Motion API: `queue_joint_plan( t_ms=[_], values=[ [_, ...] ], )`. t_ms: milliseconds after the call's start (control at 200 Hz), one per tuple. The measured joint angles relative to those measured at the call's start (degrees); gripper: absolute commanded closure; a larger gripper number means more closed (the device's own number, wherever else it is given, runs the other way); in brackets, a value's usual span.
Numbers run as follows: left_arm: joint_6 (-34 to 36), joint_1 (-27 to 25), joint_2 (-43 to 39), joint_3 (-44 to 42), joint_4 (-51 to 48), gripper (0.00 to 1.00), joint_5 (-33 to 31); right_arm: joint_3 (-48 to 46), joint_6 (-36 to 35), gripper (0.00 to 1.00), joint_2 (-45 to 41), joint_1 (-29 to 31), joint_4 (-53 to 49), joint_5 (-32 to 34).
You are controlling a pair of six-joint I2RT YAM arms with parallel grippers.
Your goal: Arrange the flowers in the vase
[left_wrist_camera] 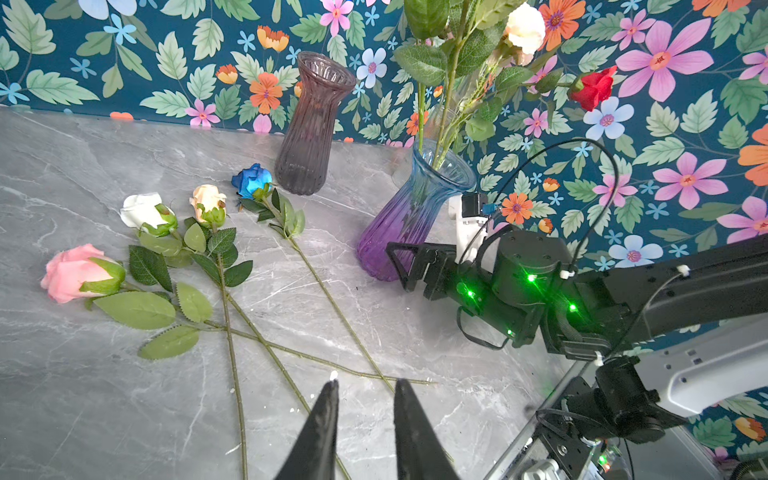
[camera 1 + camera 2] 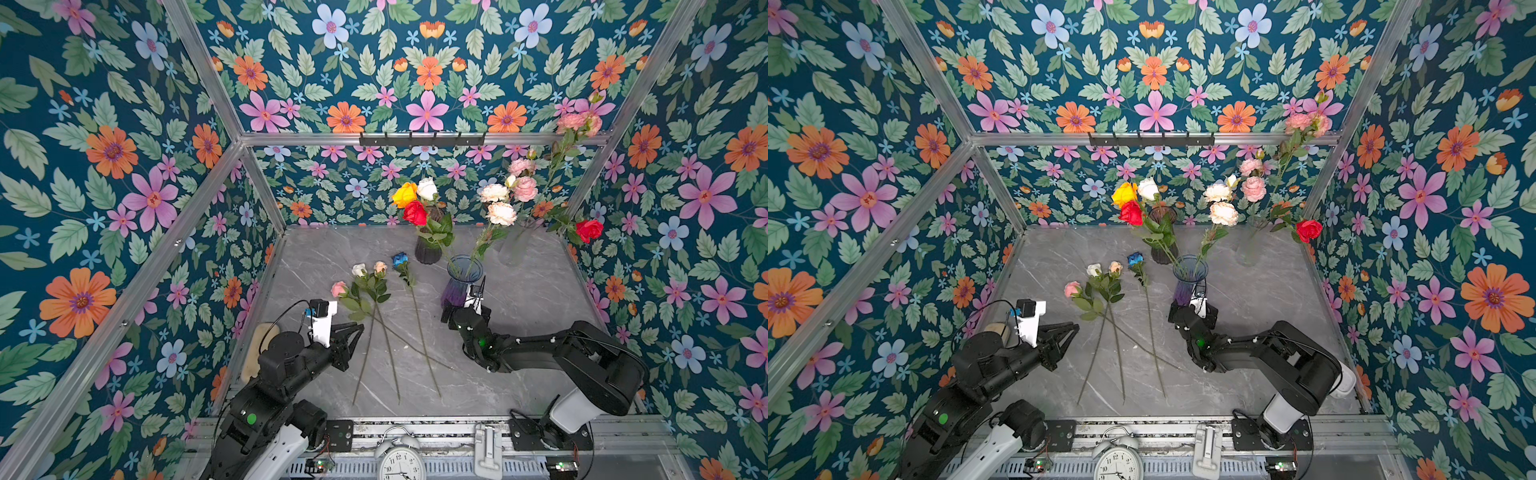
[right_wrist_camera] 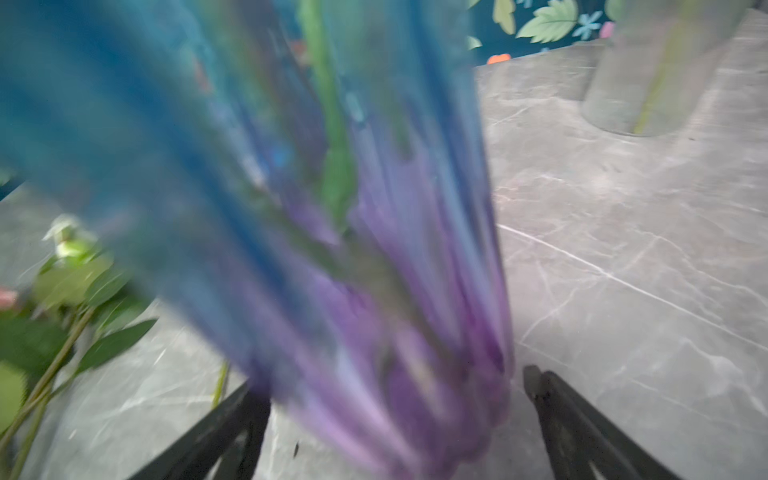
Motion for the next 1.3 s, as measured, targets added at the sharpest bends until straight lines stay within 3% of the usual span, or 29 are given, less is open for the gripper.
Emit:
queue_joint_plan(
  t_ms=[360,765,1301],
  values=[
    [0.2,0.0,-0.1,0.0,0.0,0.74,0.1,1.7,1.2,0.01,3.4,-5.1,0.6,-0.9],
    [0.2,0.0,-0.1,0.0,0.0,0.74,0.4,7.7,-3.7,0.01,7.6,-12.9,0.2,-9.1],
    [0.2,0.0,-0.1,0.0,0.0,0.74,0.6,20.7,-1.1,0.01,13.5,-17.5,-16.4,-16.8]
  ],
)
